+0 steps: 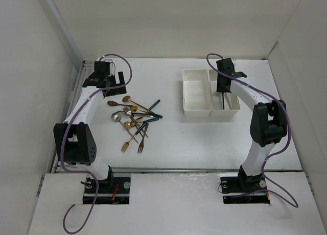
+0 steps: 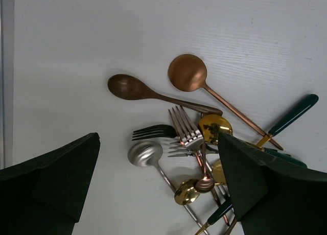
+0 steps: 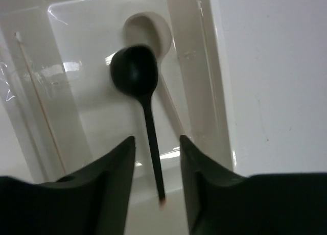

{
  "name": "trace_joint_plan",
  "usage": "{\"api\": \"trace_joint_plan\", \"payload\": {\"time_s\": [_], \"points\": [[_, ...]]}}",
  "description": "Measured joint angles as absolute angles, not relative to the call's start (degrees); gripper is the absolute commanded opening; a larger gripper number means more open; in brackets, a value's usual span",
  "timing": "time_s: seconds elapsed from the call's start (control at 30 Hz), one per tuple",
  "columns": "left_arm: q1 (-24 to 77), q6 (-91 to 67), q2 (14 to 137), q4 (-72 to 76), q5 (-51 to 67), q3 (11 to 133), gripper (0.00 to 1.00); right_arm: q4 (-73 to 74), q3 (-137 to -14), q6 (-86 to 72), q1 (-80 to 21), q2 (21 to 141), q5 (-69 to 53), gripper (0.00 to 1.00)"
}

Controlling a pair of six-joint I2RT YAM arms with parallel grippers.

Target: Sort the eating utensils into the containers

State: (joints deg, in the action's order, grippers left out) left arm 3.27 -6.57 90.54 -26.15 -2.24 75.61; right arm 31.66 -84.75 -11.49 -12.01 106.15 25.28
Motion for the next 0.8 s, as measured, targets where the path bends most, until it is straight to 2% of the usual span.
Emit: {"api": "trace_joint_plan", "payload": {"time_s": [0.07, 0.2, 0.3, 0.43, 0.5, 0.57, 0.7, 0.73, 0.8], "points": [[3.18, -7.09, 89.43, -26.28, -1.98, 74.85, 1.00, 31.92, -84.75, -11.51, -11.92, 106.10, 25.30, 0.60], [-0.32, -9.74, 87.18, -26.15, 2.24, 73.82, 1.00, 32.08, -84.75, -11.42, -11.92, 104.64, 24.93, 0.66], [-5.17, -12.43, 84.84, -24.99, 6.55, 70.98, 1.00, 33.34, -85.41, -11.40, -12.21, 102.08, 24.77, 0.66], [-6.90, -15.75, 82.28, -25.04, 9.30, 63.77, 0.90, 35.03, -87.90, -12.32, -14.48, 97.71, 25.28, 0.66], [-4.80, -16.95, 82.37, -26.15, 9.06, 61.30, 0.76, 35.55, -88.51, -13.32, -16.97, 94.98, 25.54, 0.66], [-2.42, -17.69, 82.39, -27.99, 8.78, 60.16, 0.70, 36.01, -88.51, -14.28, -19.77, 92.20, 25.91, 0.66], [2.33, -19.03, 82.39, -28.93, 7.81, 59.29, 0.65, 36.01, -86.98, -16.38, -24.80, 86.56, 26.52, 0.66], [3.27, -19.46, 82.43, -28.86, 7.14, 58.78, 0.58, 36.03, -85.84, -16.75, -25.45, 85.08, 26.70, 0.66], [4.19, -20.16, 82.87, -28.95, 5.61, 57.63, 0.52, 35.77, -83.02, -17.32, -25.93, 82.28, 27.16, 0.67]]}}
